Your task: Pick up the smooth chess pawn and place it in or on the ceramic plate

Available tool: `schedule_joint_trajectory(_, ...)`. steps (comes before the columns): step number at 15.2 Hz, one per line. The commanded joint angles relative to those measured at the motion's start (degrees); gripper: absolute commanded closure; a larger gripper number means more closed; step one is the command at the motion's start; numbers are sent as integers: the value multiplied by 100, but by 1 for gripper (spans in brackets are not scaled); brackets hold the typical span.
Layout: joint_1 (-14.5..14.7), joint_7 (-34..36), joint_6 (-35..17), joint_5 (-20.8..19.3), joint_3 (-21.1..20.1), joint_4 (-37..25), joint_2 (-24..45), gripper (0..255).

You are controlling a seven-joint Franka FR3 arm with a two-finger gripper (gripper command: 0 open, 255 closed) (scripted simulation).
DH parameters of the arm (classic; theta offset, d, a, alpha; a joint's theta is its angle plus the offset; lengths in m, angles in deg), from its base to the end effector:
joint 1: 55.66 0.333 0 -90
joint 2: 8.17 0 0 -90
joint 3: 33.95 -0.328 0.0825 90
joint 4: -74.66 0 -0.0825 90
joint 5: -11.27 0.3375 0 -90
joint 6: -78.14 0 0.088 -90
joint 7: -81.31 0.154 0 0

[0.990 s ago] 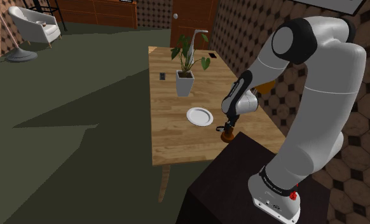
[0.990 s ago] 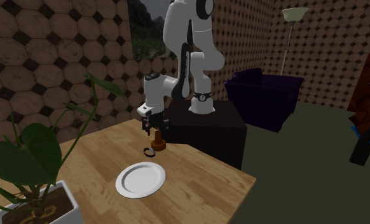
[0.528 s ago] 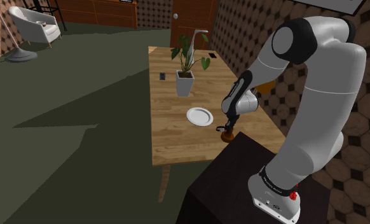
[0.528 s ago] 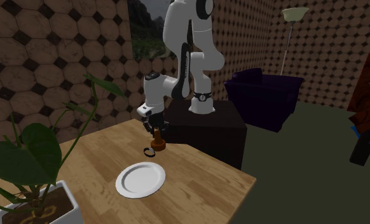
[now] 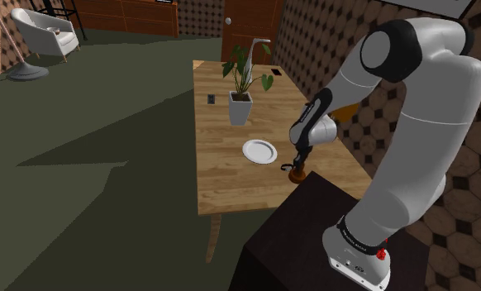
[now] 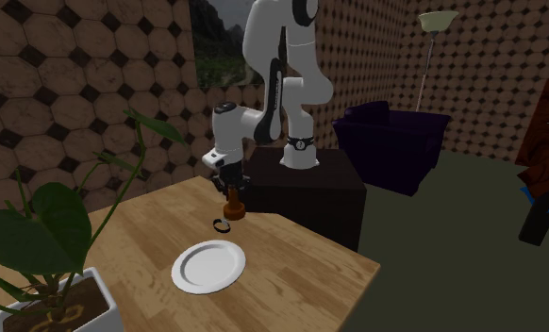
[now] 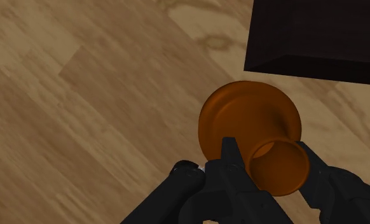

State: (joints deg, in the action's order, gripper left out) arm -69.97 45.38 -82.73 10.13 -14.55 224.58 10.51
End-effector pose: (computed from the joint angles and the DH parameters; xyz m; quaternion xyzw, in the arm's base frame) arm 0.3264 -0.2330 0.1462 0.9961 0.0340 -0.0804 0.0127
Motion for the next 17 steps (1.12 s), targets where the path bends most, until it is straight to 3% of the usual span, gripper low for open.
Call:
schedule_joint_trajectory(1, 87, 69, 143, -113, 111, 69, -215, 255)
schedule_joint_trajectory(13, 337, 487, 1151, -825, 513, 189, -1390, 255)
schedule_joint_trajectory(17, 468, 469, 1556, -360, 243, -656, -903, 255)
